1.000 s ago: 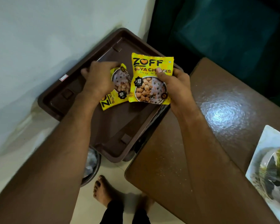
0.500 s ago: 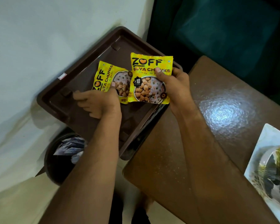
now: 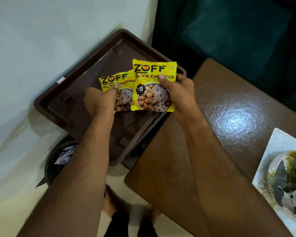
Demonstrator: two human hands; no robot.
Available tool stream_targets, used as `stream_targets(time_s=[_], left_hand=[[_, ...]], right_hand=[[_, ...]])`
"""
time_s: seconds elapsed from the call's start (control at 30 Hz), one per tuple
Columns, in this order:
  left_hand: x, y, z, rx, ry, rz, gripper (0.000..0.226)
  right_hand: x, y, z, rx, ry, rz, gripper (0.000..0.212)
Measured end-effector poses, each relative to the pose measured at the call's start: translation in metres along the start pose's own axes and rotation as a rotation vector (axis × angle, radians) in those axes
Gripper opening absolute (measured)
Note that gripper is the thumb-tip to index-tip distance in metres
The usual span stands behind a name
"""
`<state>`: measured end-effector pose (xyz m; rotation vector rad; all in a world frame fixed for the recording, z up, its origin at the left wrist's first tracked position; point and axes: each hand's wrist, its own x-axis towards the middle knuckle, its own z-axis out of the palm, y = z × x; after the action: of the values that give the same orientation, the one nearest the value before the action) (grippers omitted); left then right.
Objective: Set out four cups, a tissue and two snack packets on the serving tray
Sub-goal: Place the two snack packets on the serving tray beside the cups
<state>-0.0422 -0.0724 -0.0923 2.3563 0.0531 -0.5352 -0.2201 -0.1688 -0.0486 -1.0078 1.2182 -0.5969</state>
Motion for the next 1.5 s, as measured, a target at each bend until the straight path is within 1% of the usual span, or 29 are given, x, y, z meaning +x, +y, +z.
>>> stream_targets(time_s=[0.07, 0.13, 0.2, 0.27, 0.4, 0.53, 0.6, 0.67, 0.73, 0.77, 0.83, 0.87, 0.97, 1.0, 1.1, 1.17, 1.33, 1.5], left_hand=[[-0.002, 0.002, 0.000, 0.063, -0.051, 0.009, 0.056], [-0.005, 0.004, 0.000, 0.006, -0.102, 0.007, 0.041], [-0.007, 0.005, -0.001, -0.097, -0.136, 0.002, 0.033], [-0.007, 0.008, -0.004, -0.170, -0.173, -0.011, 0.033], [-0.002, 0.016, -0.011, -0.340, -0.317, 0.002, 0.029], [-0.002, 0.027, -0.031, -0.432, -0.412, 0.038, 0.040], [-0.005, 0.029, -0.043, -0.485, -0.528, -0.018, 0.037], [-0.009, 0.031, -0.053, -0.532, -0.681, -0.109, 0.033], [-0.011, 0.031, -0.058, -0.554, -0.779, -0.113, 0.027], [-0.010, 0.029, -0.061, -0.548, -0.789, -0.082, 0.025], [-0.009, 0.026, -0.063, -0.512, -0.734, 0.001, 0.020], [-0.009, 0.024, -0.064, -0.496, -0.707, 0.034, 0.021], [-0.011, 0.020, -0.063, -0.476, -0.704, 0.073, 0.026], [-0.014, 0.021, -0.062, -0.467, -0.707, 0.077, 0.028], [-0.030, 0.026, -0.056, -0.435, -0.718, 0.081, 0.044], [-0.043, 0.027, -0.051, -0.415, -0.721, 0.083, 0.047], [-0.093, 0.027, -0.031, -0.374, -0.731, 0.101, 0.040], [-0.164, 0.021, -0.004, -0.353, -0.781, 0.104, 0.033]], right_hand=[[-0.003, 0.001, -0.002, -0.002, 0.001, 0.006, 0.029], [-0.005, 0.003, -0.004, 0.009, 0.006, 0.017, 0.030], [-0.007, 0.005, -0.006, 0.031, 0.013, 0.031, 0.030], [-0.010, 0.007, -0.007, 0.052, 0.017, 0.052, 0.031], [-0.015, 0.004, -0.010, 0.111, 0.007, 0.077, 0.031], [-0.022, 0.001, -0.015, 0.181, 0.006, 0.061, 0.029], [-0.026, 0.000, -0.015, 0.205, 0.023, 0.058, 0.029], [-0.030, -0.001, -0.016, 0.229, 0.036, 0.059, 0.029], [-0.033, -0.001, -0.015, 0.250, 0.039, 0.048, 0.028], [-0.035, 0.000, -0.013, 0.252, 0.032, 0.037, 0.030], [-0.038, 0.002, -0.010, 0.237, 0.038, 0.016, 0.038], [-0.040, 0.003, -0.009, 0.225, 0.052, 0.011, 0.043], [-0.044, 0.007, -0.012, 0.202, 0.086, 0.001, 0.050], [-0.046, 0.008, -0.015, 0.201, 0.093, -0.001, 0.050], [-0.053, 0.014, -0.030, 0.204, 0.109, 0.001, 0.051], [-0.057, 0.017, -0.042, 0.210, 0.113, 0.000, 0.051], [-0.073, 0.018, -0.094, 0.216, 0.120, -0.020, 0.053], [-0.094, 0.018, -0.165, 0.213, 0.184, -0.028, 0.053]])
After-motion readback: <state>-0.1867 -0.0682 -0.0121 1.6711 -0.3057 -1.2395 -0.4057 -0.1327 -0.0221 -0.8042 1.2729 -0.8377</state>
